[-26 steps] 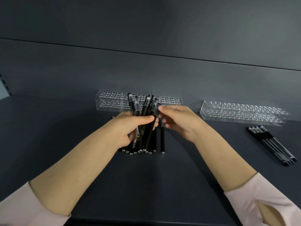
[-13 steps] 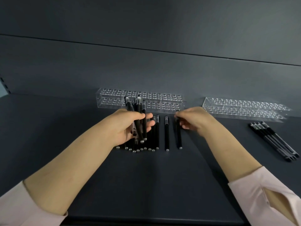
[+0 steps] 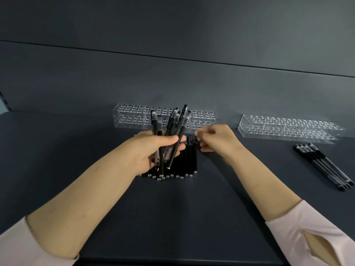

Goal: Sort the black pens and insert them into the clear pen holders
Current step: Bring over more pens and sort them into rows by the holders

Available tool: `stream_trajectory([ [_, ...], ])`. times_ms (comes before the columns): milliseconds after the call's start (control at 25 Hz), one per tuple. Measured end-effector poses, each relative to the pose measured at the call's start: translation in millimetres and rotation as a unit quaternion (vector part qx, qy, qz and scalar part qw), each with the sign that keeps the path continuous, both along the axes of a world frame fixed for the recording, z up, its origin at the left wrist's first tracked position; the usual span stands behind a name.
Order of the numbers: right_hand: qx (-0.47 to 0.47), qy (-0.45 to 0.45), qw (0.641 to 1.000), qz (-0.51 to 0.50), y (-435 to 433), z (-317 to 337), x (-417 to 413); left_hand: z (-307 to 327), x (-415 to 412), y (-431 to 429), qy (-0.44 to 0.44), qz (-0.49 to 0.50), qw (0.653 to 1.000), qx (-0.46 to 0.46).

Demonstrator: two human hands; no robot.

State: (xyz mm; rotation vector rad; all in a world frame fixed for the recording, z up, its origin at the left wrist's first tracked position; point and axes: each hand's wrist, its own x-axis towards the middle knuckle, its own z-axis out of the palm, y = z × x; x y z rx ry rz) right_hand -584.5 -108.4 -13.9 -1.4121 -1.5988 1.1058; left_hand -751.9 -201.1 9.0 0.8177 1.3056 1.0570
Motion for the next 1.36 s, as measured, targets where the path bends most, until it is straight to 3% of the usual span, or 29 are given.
stream_trajectory([
  [280, -0.048, 0.168, 0.978, 0.115, -10.2, 13.1, -6.7, -3.3, 4.0, -0.4, -0.008, -0.007, 1.000, 0.014],
  [480, -0.061, 0.267, 0.961, 0.028, 1.6, 18.8, 3.2, -4.1, 5.8, 2.4, -0.066, 0.051, 0.996, 0.021],
  [560, -0.051, 0.216, 0.975, -0.012, 11.1, 17.1, 15.9, -4.8, 5.2, 4.3, -0.102, 0.087, 0.991, 0.025],
  [680, -0.023, -0.012, 1.000, -0.003, 17.9, 3.9, 27.9, -5.9, 4.1, 4.4, -0.088, 0.090, 0.992, 0.030],
  [760, -0.018, -0.077, 0.997, -0.004, 18.6, -3.5, 27.3, -6.2, 3.5, 3.8, -0.073, 0.079, 0.994, 0.034],
  [1160, -0.017, 0.007, 1.000, 0.021, 2.9, 3.3, 11.6, -3.4, 8.3, 1.1, -0.060, 0.051, 0.995, 0.062],
  [1360, -0.057, 0.164, 0.980, 0.095, -10.1, 33.4, 35.9, 2.6, 37.8, 0.3, -0.040, 0.004, 0.996, 0.076],
])
